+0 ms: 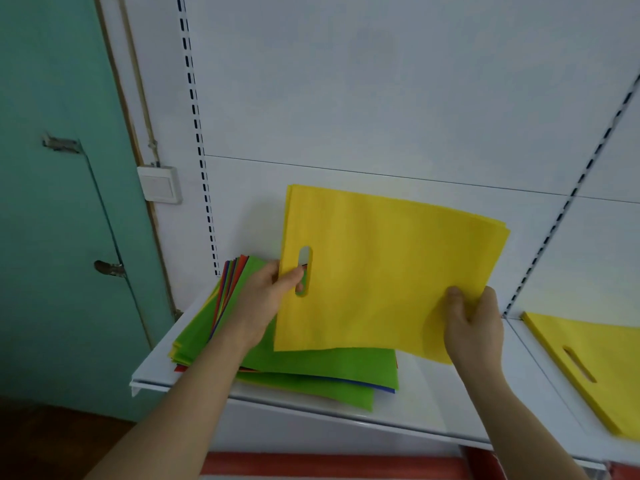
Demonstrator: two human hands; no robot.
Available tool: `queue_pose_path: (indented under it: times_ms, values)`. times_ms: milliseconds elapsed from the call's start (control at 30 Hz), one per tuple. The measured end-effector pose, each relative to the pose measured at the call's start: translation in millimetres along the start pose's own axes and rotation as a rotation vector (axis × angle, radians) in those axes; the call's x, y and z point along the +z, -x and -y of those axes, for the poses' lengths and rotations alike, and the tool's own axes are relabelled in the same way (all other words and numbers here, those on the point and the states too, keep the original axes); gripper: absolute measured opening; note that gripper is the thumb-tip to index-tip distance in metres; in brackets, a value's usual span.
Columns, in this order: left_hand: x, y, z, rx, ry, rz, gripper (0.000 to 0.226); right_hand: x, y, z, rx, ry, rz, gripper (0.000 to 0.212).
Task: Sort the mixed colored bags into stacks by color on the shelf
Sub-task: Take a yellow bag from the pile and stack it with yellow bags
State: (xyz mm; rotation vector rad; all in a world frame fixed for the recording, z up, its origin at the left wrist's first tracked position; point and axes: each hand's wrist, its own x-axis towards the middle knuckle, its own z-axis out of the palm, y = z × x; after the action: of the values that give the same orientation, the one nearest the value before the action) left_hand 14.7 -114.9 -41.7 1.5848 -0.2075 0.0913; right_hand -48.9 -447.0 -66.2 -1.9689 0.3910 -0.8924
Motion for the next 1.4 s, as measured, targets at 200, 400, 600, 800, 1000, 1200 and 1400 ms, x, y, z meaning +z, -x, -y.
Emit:
queue_pose_path:
  times_ms: [200,400,600,800,1000,1200,1400]
  values:
    - [3,8,14,0.053,-0.237,-0.018,0.022,1,11,-8,-0.017,0.057,0.119,0.009]
    - [39,1,18,0.195,-0.31,-0.185,0.021,-38,20,-6,0.039,-0.045,-0.107,0.029]
    - [124,12,26,0.288,-0.236,-0.18,0.037,-109,31,-36,0.072,0.013,-0.304,0.028]
    - [219,36,33,0.29,-0.259,-0.125,0.018,-193,27,-95,0.087,0.198,-0.296,0.028]
    - [322,48,31,0.353,-0.415,0.006,0.022,-273,-3,-157,0.054,0.352,-0.185,0.045]
    - [432,71,37,0.299,-0.475,0.071,0.031,-353,-70,-227,-0.015,0.419,-0.173,0.035]
    - [500,76,42,0.16,-0.614,0.138,0.039,-391,-130,-267,-0.025,0.516,-0.06,0.037]
